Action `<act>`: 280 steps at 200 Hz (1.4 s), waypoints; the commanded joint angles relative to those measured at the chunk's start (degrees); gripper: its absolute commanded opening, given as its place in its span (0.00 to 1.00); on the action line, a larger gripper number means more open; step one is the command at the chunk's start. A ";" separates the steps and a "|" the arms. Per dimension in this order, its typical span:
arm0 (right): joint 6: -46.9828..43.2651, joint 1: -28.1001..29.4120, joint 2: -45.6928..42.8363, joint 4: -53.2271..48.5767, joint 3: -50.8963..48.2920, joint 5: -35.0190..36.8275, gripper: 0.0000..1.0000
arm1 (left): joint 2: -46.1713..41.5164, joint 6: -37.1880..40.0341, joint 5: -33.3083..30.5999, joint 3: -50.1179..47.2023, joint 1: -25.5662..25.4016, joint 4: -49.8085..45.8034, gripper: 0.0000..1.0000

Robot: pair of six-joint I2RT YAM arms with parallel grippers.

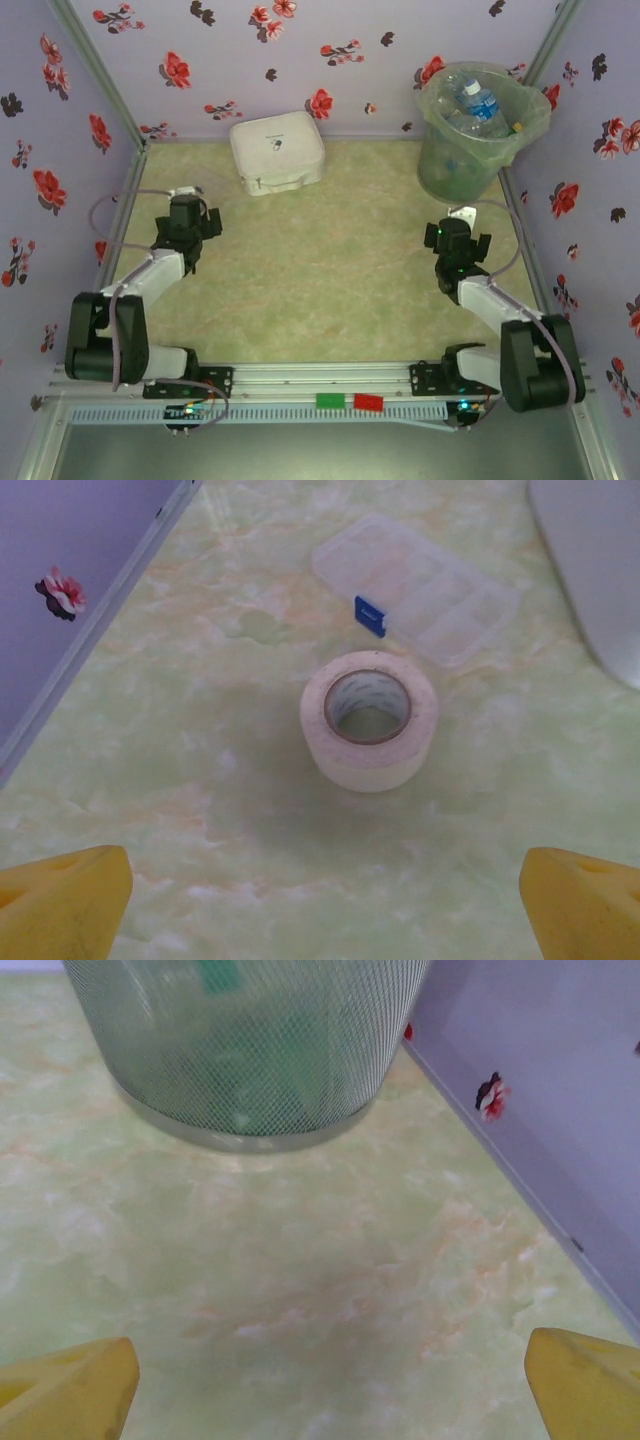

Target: Put the plastic bottles in the bin

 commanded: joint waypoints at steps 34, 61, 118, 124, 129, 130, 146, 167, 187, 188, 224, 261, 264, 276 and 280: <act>-3.45 -1.33 15.36 17.89 3.90 -5.02 1.00 | 7.70 10.39 -0.19 -9.64 1.18 31.07 1.00; -2.05 -2.98 15.42 25.17 -0.34 -7.59 1.00 | 7.27 9.30 6.28 -13.99 3.69 37.81 1.00; 1.08 -6.18 19.27 35.88 -4.13 -9.55 1.00 | 9.86 9.54 11.86 -17.01 5.23 45.39 1.00; 1.28 -6.18 18.53 33.85 -3.82 -9.16 1.00 | 9.63 9.33 12.02 -16.86 5.24 44.55 1.00; 1.66 -6.18 17.82 31.89 -3.40 -9.12 1.00 | 9.70 9.39 12.10 -16.83 5.33 44.76 1.00; 1.68 -6.18 17.75 31.64 -3.39 -9.13 1.00 | 9.76 9.40 12.13 -16.88 5.33 44.87 1.00; 1.19 -6.18 18.89 34.92 -4.07 -9.06 1.00 | 9.71 9.41 12.15 -16.91 5.33 44.94 1.00; 1.20 -6.10 18.19 32.81 -3.55 -9.40 1.00 | 9.77 9.39 12.08 -16.84 5.33 44.77 1.00; 1.18 -6.10 18.43 33.00 -3.53 -9.45 1.00 | 9.65 9.39 12.13 -16.75 5.33 44.70 1.00; 1.18 -6.10 18.36 32.95 -3.49 -9.47 1.00 | 9.64 9.40 12.14 -16.75 5.33 44.67 1.00; 1.05 -6.10 18.38 33.42 -3.66 -9.49 1.00 | 9.70 9.40 12.15 -16.75 5.34 44.70 1.00; 1.06 -6.10 18.47 33.21 -3.46 -9.49 1.00 | 9.80 9.16 12.14 -16.66 5.42 44.57 1.00; 1.08 -6.10 18.49 33.23 -3.46 -9.50 1.00 | 9.77 9.07 12.03 -16.62 5.50 44.42 1.00; 1.09 -6.10 18.38 33.42 -3.67 -9.58 1.00 | 9.76 8.34 10.88 -16.48 5.85 44.20 1.00; 0.99 -6.10 18.47 33.38 -3.65 -9.72 1.00 | 9.73 7.91 10.31 -16.48 5.86 44.27 1.00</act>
